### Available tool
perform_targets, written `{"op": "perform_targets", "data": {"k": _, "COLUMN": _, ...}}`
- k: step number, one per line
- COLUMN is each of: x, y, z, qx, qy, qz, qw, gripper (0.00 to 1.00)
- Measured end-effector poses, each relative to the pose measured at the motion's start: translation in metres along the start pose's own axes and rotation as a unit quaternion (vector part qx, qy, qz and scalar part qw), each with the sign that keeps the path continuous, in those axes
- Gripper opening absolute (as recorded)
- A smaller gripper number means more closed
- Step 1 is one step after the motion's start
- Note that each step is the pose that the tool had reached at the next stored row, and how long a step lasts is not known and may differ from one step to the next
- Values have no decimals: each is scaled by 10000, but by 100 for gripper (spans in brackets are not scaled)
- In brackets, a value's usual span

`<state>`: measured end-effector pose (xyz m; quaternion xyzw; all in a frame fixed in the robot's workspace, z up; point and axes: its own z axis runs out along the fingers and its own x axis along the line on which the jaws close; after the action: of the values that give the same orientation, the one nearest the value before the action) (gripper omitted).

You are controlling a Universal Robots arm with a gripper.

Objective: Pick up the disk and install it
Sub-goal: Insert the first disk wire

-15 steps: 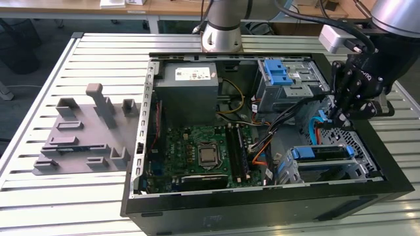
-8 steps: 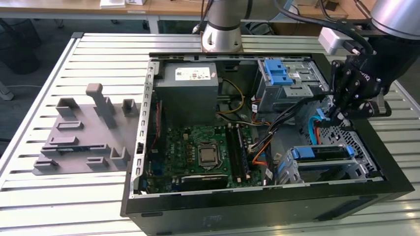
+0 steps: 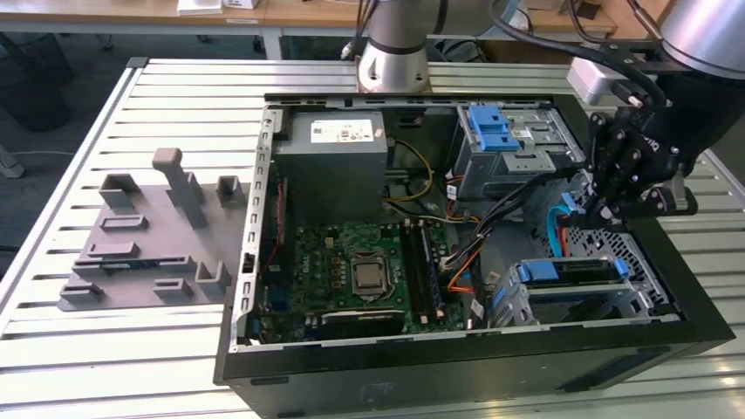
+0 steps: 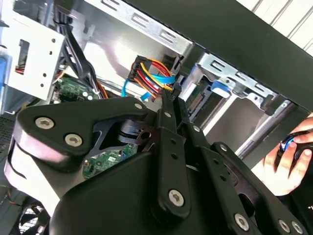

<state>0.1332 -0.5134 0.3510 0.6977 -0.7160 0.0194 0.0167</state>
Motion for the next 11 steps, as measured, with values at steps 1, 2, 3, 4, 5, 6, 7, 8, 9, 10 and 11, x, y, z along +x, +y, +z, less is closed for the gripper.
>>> {"op": "perform_targets", "data": {"k": 1, "x": 20, "y": -1, "z": 3, "qx": 0, "qy": -1, "qz": 0, "qw": 10000, "gripper": 16}}
{"op": "perform_targets", "data": {"k": 2, "x": 40, "y": -1, "z": 4, "qx": 0, "qy": 0, "qz": 0, "qw": 10000, "gripper": 16}}
{"op": "perform_targets", "data": {"k": 3, "x": 62, "y": -2, "z": 7, "qx": 0, "qy": 0, "qz": 0, "qw": 10000, "gripper": 16}}
{"op": "perform_targets", "data": {"k": 4, "x": 84, "y": -2, "z": 9, "qx": 0, "qy": 1, "qz": 0, "qw": 10000, "gripper": 16}}
{"op": "perform_targets", "data": {"k": 5, "x": 108, "y": -3, "z": 13, "qx": 0, "qy": 0, "qz": 0, "qw": 10000, "gripper": 16}}
{"op": "perform_targets", "data": {"k": 6, "x": 131, "y": -3, "z": 17, "qx": 0, "qy": 0, "qz": 0, "qw": 10000, "gripper": 16}}
{"op": "perform_targets", "data": {"k": 7, "x": 147, "y": -4, "z": 19, "qx": 0, "qy": 0, "qz": 0, "qw": 10000, "gripper": 16}}
{"op": "perform_targets", "data": {"k": 8, "x": 153, "y": -4, "z": 20, "qx": 0, "qy": 0, "qz": 0, "qw": 10000, "gripper": 16}}
{"op": "perform_targets", "data": {"k": 9, "x": 154, "y": -4, "z": 21, "qx": 0, "qy": -1, "qz": 0, "qw": 10000, "gripper": 16}}
{"op": "perform_targets", "data": {"k": 10, "x": 154, "y": -3, "z": 21, "qx": -3, "qy": -2, "qz": 0, "qw": 10000, "gripper": 16}}
{"op": "perform_targets", "data": {"k": 11, "x": 154, "y": -4, "z": 20, "qx": -10, "qy": -1, "qz": 0, "qw": 10000, "gripper": 16}}
